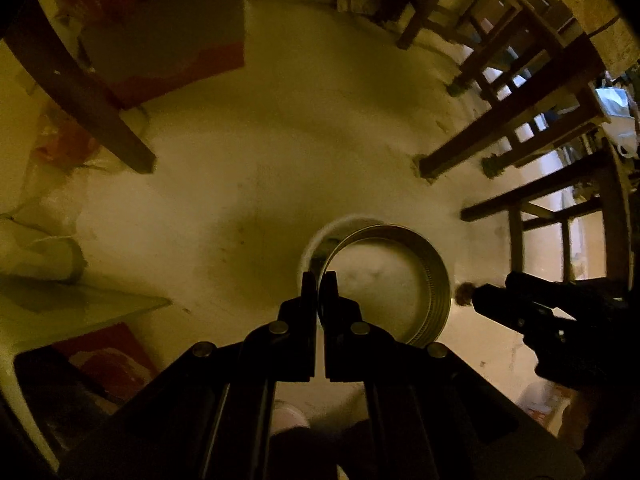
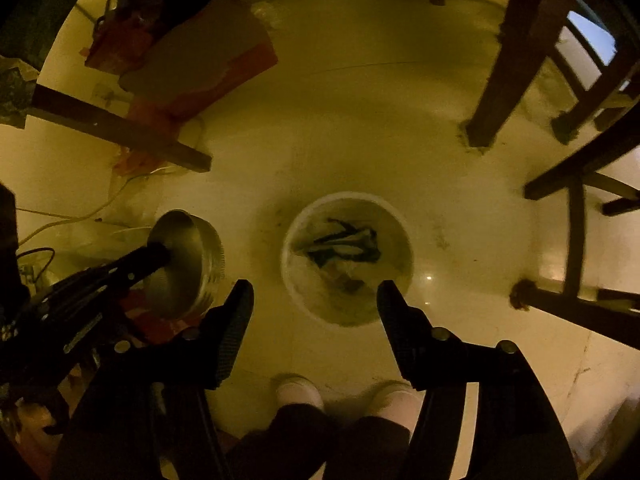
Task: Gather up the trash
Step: 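Open both tools over the white bin to drop the tin lid and bag, then raise both open tools and move them back to the table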
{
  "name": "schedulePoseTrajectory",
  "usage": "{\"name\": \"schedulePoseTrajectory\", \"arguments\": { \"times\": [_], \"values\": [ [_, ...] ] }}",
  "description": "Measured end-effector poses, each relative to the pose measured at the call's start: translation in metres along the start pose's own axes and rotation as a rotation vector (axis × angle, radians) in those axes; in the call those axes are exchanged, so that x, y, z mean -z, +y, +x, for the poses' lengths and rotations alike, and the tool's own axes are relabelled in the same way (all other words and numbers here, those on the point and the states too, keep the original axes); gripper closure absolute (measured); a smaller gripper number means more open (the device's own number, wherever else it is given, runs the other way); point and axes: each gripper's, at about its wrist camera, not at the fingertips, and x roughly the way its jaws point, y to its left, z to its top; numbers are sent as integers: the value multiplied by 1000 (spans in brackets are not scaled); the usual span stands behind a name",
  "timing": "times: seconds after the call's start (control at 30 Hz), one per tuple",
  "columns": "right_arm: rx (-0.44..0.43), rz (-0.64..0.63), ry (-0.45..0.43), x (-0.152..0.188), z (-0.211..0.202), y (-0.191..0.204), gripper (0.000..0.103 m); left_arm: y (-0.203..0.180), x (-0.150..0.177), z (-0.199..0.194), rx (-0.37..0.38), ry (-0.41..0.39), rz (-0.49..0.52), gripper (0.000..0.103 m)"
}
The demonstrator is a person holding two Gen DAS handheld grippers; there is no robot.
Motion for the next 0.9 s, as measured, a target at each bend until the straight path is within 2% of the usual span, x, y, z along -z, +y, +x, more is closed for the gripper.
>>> {"name": "schedulePoseTrajectory", "arguments": {
  "times": [0.1,0.17,0.2,0.23,0.37,0.47,0.77,0.9],
  "values": [
    [34,21,-8,4,-22,-1,43,-13,-2,-2,61,22,2,101],
    [38,36,-11,4,-33,-2,43,-25,-5,-3,67,45,32,85],
    [37,39,-15,4,-39,-2,43,-32,-6,-5,66,68,47,72],
    [39,37,-25,4,-48,-1,43,-36,-6,-6,65,80,51,66],
    [74,19,-60,2,-82,8,42,-47,-8,-28,75,102,59,66],
    [69,19,-84,1,-111,20,43,-51,-10,-59,56,85,70,66],
    [39,27,-182,-2,-217,63,43,-61,-22,-191,1,0,110,66],
    [27,8,-243,-1,-270,83,43,-66,-27,-265,-5,-74,130,66]
  ]
}}
